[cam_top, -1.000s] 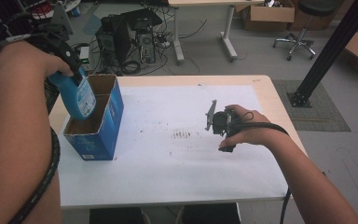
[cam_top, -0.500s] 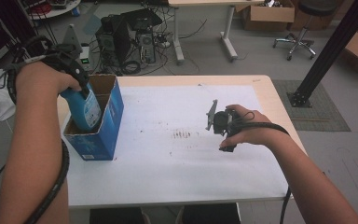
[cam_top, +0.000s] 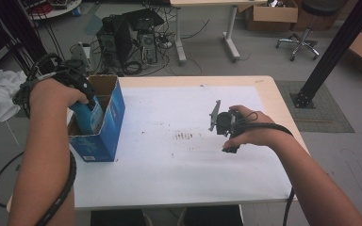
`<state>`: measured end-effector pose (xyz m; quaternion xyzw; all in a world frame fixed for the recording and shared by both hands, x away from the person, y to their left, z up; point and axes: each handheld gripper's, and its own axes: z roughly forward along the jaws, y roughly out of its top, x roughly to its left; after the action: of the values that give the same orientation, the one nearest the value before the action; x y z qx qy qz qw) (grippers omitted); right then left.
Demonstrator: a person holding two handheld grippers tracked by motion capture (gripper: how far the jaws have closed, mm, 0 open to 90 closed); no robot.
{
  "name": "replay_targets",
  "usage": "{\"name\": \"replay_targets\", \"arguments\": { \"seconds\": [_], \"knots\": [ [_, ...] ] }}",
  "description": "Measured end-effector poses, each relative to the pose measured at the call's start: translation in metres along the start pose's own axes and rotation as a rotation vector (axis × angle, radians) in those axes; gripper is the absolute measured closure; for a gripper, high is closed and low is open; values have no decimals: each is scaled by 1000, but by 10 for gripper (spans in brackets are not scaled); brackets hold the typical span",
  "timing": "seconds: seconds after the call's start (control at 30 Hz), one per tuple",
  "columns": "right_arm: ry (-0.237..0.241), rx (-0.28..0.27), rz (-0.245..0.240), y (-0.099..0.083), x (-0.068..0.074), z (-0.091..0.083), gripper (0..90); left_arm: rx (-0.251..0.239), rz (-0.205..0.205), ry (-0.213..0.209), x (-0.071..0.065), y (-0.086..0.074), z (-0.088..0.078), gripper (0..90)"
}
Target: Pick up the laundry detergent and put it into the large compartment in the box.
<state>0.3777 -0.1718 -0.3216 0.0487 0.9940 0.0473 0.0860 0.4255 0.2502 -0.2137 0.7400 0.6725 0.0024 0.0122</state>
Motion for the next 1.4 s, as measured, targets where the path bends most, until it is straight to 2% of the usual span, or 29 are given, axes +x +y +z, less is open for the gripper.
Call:
{"name": "replay_targets", "arguments": {
  "seconds": [0.17, 0.53, 0.67, 0.9, 1.27, 1.4],
  "knots": [
    [1, 1, 4, -1, 0, 0, 158, 19, -3, -6, 0, 1, 12, 406],
    [3, 6, 0, 1, 1, 1, 158, 20, -9, -21, 5, -2, 34, 406],
    [3, 2, 1, 1, 3, 2, 158, 18, -16, -15, 6, -3, 43, 406],
    [5, 4, 1, 0, 2, 3, 158, 30, 1, 4, 4, -4, 58, 405],
    [9, 4, 14, -5, 3, 5, 158, 39, 3, 27, 3, -4, 77, 404],
    [7, -1, 18, -7, 4, 4, 158, 32, 3, 30, 2, -4, 79, 404]
  ]
}}
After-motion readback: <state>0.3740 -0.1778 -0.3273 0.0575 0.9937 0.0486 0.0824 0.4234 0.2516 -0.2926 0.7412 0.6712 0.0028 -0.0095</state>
